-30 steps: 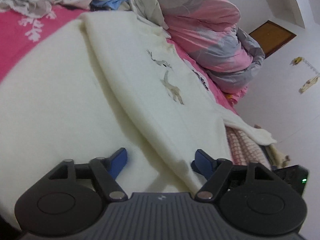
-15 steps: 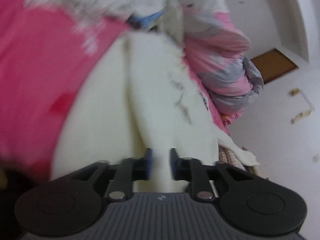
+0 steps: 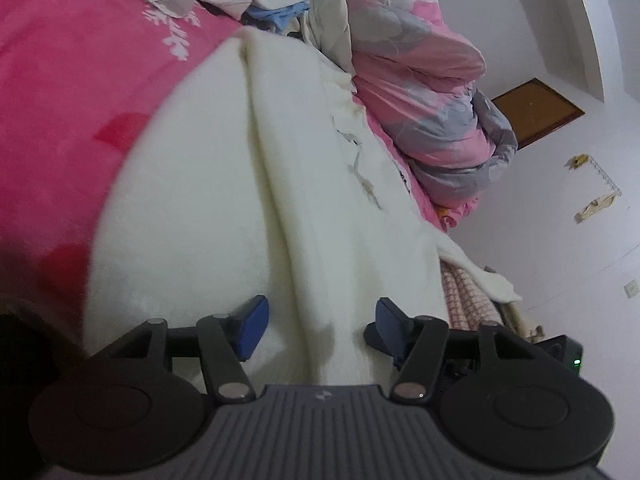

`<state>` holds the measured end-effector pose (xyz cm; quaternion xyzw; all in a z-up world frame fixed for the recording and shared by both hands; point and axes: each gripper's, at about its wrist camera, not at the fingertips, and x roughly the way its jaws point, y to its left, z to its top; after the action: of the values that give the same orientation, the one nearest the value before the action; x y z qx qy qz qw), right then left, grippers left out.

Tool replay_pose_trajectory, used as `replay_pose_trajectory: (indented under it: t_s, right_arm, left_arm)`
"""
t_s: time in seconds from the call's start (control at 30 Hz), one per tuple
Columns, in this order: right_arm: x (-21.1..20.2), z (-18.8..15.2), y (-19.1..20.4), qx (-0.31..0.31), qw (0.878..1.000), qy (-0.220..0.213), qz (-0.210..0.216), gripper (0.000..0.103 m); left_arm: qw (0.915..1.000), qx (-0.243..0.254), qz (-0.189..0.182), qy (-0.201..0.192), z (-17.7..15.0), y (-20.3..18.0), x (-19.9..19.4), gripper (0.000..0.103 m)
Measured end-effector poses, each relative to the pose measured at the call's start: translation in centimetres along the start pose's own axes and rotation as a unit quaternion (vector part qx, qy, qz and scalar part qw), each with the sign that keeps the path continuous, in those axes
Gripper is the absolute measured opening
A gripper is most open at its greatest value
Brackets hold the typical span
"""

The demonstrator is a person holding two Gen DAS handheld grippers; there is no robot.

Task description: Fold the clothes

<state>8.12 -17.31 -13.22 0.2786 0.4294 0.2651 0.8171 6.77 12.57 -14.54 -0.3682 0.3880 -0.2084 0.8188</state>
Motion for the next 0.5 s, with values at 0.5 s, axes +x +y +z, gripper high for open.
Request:
replay_pose_trajectory:
  t_s: [0.5]
  right_arm:
    - [3.4,-0.4,6.9,-0.098,0.994,0.013,0.037,0.005]
  left_arm:
    - [0.9993,0.001,0.034,-0.012,5.0,2.4,-5.1,0.009]
